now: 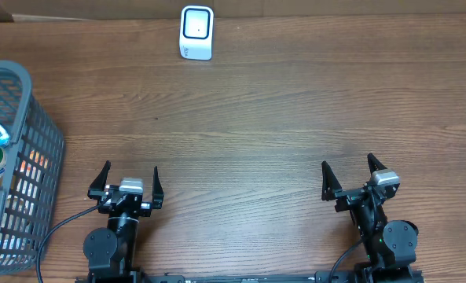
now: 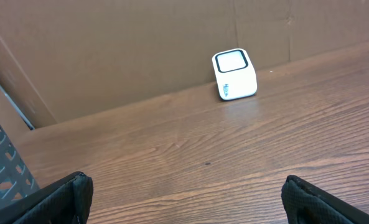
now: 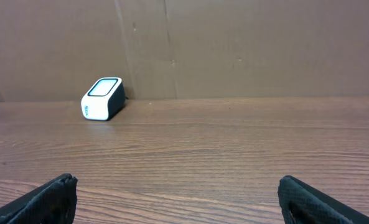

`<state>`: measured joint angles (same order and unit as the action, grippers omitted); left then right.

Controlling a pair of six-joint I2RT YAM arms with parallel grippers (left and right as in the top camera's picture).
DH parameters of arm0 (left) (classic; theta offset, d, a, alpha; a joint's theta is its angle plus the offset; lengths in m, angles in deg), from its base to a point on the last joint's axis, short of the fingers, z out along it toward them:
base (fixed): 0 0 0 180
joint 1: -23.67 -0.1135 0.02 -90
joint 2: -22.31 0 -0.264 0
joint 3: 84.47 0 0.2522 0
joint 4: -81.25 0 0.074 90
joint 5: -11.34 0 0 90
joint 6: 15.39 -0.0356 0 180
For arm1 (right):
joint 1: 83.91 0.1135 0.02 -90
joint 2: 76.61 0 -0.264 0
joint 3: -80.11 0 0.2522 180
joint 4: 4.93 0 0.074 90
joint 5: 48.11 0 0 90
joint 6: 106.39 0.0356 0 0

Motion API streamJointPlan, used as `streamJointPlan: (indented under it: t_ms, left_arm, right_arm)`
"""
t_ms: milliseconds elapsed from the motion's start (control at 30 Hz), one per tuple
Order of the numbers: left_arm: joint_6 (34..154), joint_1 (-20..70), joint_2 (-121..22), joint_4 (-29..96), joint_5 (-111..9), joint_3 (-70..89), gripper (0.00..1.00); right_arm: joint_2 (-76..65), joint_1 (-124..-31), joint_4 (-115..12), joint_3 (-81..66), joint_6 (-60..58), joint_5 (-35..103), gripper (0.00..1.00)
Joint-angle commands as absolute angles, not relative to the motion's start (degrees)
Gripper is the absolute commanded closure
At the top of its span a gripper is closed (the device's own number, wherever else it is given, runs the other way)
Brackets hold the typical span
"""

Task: Scan the item barcode

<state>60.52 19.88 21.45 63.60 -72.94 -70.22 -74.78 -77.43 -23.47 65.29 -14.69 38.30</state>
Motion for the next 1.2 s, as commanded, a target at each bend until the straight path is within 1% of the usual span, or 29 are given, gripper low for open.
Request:
streamJointPlan:
  t_ms: [0,100,133,233,300,400,500,667,700,833,867,933,1000,1100,1167]
  left_arm:
    - [63.2,19.6,22.0,63.5,-72.2,-70.4,0.0]
    - [71.2,19.6,22.0,64.4,-71.6,-70.3,0.0]
    - [75.7,19.6,22.0,64.6,-71.7,-70.3,0.0]
    - [85.3,19.6,22.0,64.7,-75.4,-69.7,0.01]
    - [88.6,19.6,22.0,64.7,-76.1,-67.5,0.0]
    - [89.0,19.6,21.3,64.5,-77.5,-63.2,0.0]
    - [89.0,19.6,17.7,62.6,-79.2,-56.4,0.0]
    - [88.5,19.6,1.7,54.0,-78.1,-38.7,0.0]
    - [87.1,19.6,-4.3,50.1,-77.4,-32.2,0.0]
    - [83.9,19.6,-18.2,36.5,-77.4,-15.7,0.0]
    - [82.3,19.6,-25.7,27.8,-77.4,-6.6,0.0]
    - [79.3,19.6,-33.0,18.2,-76.8,3.2,0.0]
    - [74.3,19.6,-42.3,5.0,-75.5,15.7,0.0]
    - [72.4,19.6,-52.9,-3.7,-73.6,27.2,0.0]
    - [72.4,19.6,-56.6,-4.8,-70.8,28.7,0.0]
  right_arm:
    - [-75.2,-77.1,-23.3,65.9,-14.7,38.8,0.0]
    - [-75.2,-77.1,-23.3,65.9,-14.7,38.8,0.0]
    - [-75.2,-77.1,-23.3,65.9,-14.7,38.8,0.0]
    - [-75.2,-77.1,-23.3,65.9,-14.7,38.8,0.0]
    - [-75.2,-77.1,-23.3,65.9,-14.7,38.8,0.0]
    - [-75.2,-77.1,-23.3,65.9,-14.7,38.8,0.0]
    - [-75.2,-77.1,-23.3,65.9,-14.7,38.8,0.0]
    - [-75.2,-77.1,-23.3,65.9,-14.7,38.8,0.0]
    - [-75.2,-77.1,-23.3,65.9,-14.7,38.8,0.0]
    - [-75.2,-77.1,-23.3,65.9,-14.7,38.8,0.0]
    - [-75.2,-77.1,-23.3,65.9,-14.7,38.8,0.0]
    - [-75.2,-77.1,-23.3,65.9,-14.7,38.8,0.0]
    - [-75.2,-77.1,-23.3,65.9,-14.7,38.8,0.0]
    - [-75.2,-77.1,-23.3,65.9,-14.7,38.8,0.0]
    - [-75.2,-77.1,-23.3,65.9,-14.7,38.8,0.0]
